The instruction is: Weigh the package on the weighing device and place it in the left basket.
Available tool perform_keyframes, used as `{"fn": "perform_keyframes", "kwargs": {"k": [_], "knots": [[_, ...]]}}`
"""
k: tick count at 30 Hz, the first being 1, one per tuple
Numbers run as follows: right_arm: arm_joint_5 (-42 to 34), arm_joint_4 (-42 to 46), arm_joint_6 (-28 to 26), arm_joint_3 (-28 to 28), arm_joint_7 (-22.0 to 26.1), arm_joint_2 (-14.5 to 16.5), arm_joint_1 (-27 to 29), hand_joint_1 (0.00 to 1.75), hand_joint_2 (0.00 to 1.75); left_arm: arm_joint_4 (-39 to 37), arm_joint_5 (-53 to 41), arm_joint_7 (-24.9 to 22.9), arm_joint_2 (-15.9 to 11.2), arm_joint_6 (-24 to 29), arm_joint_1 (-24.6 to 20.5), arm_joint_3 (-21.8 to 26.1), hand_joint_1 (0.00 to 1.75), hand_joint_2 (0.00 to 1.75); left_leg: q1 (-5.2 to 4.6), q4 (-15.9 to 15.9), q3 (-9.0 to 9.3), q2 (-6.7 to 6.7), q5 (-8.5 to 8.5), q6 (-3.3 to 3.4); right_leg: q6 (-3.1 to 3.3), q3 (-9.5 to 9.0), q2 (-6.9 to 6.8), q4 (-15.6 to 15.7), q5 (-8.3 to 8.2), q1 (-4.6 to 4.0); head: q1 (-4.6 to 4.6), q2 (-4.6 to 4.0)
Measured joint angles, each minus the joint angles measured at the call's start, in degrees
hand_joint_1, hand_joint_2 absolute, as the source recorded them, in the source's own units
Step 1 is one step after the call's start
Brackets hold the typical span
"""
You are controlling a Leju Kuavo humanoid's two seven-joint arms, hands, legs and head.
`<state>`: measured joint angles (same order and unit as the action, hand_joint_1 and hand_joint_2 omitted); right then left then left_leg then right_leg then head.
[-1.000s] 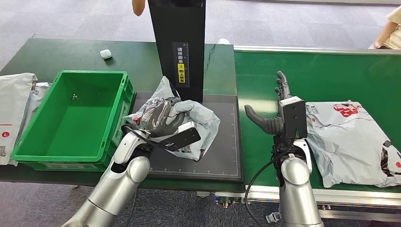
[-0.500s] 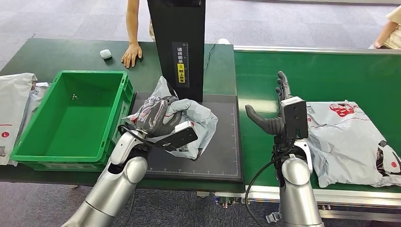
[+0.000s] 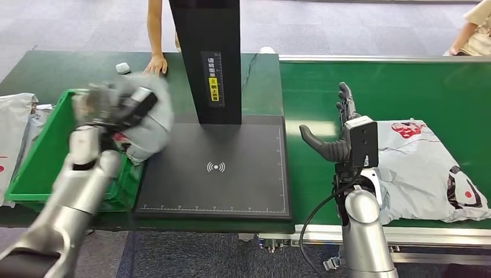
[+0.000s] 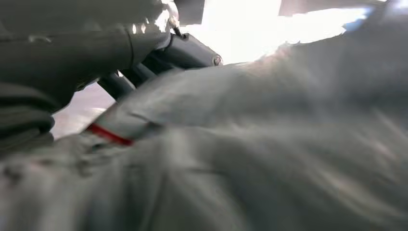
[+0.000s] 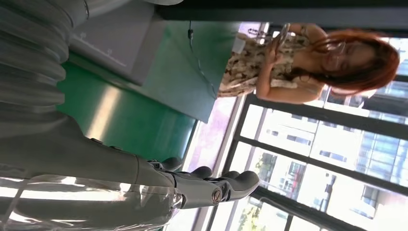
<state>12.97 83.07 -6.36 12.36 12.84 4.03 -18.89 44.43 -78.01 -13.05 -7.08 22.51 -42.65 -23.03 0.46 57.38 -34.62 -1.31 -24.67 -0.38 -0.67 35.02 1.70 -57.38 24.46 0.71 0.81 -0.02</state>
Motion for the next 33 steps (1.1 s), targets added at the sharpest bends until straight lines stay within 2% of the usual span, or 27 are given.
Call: {"fn": "perform_keyframes", "kwargs": {"k": [2,5,14,19,21,23,27,33], "knots": [[-0.2,-0.6,-0.1,0.3,0.1,-0.5,-0.2,0.0,1.75,-5.3,-1.3,-1.8,-2.4,1.9,-4.0,6.5,1.75,1.75,0.09,0.0,-0.04,0.03,0.12,-0.1,0.04,0.08,-0.03,0.0,-0.02,-0.08,0.12,0.0],[-0.2,-1.2,-0.1,0.9,0.0,-0.7,-0.6,0.0,1.75,-10.2,-2.8,-2.2,-3.7,2.5,-6.9,11.1,1.75,1.75,0.11,-0.1,-0.09,0.64,0.21,-0.16,0.08,-0.02,-0.63,0.0,0.13,-0.13,0.1,0.0],[-0.2,-2.3,-0.1,1.6,0.0,-0.9,-1.2,0.0,1.75,-16.0,-2.9,-2.1,-4.4,2.6,-8.9,15.4,1.75,1.75,0.1,-0.1,-0.2,0.78,0.19,-0.16,0.07,-0.01,-0.76,0.0,0.2,-0.22,0.09,0.0],[0.2,-2.1,-0.9,1.7,-0.2,-0.9,-0.7,0.0,1.75,-15.7,4.5,8.5,-3.4,2.3,-7.6,18.4,1.75,1.75,0.08,-0.1,-0.16,0.81,0.19,-0.16,0.06,-0.02,-0.81,0.0,0.2,-0.2,0.09,0.0],[0.4,-1.8,-1.0,1.7,-0.3,-0.9,-0.2,0.0,1.75,-14.4,4.7,9.6,-2.7,3.0,-6.2,19.2,1.75,1.75,0.08,-0.1,-0.17,0.84,0.19,-0.16,0.06,-0.02,-0.83,0.0,0.2,-0.2,0.09,0.0],[0.9,-1.3,-1.0,1.7,-0.3,-1.0,0.5,0.0,1.75,-11.9,3.3,9.0,-2.1,3.9,-4.4,19.5,1.75,1.75,0.08,-0.1,-0.17,0.84,0.19,-0.16,0.06,-0.02,-0.81,0.0,0.2,-0.2,0.09,0.0],[1.5,-0.3,-0.9,1.7,-0.1,-1.0,1.9,0.0,1.75,-5.9,-1.3,4.8,-1.5,3.4,-1.2,19.8,1.75,1.75,0.08,-0.1,-0.18,0.82,0.18,-0.15,0.06,-0.02,-0.8,0.0,0.2,-0.2,0.1,0.0],[2.2,-0.1,-0.6,1.7,0.1,-1.0,3.2,0.0,1.75,-3.2,-7.0,-1.2,-1.6,-2.0,-0.1,21.1,1.75,1.75,0.1,-0.1,-0.18,0.82,0.18,-0.16,0.06,-0.02,-0.8,0.0,0.2,-0.21,0.09,0.0]]}}
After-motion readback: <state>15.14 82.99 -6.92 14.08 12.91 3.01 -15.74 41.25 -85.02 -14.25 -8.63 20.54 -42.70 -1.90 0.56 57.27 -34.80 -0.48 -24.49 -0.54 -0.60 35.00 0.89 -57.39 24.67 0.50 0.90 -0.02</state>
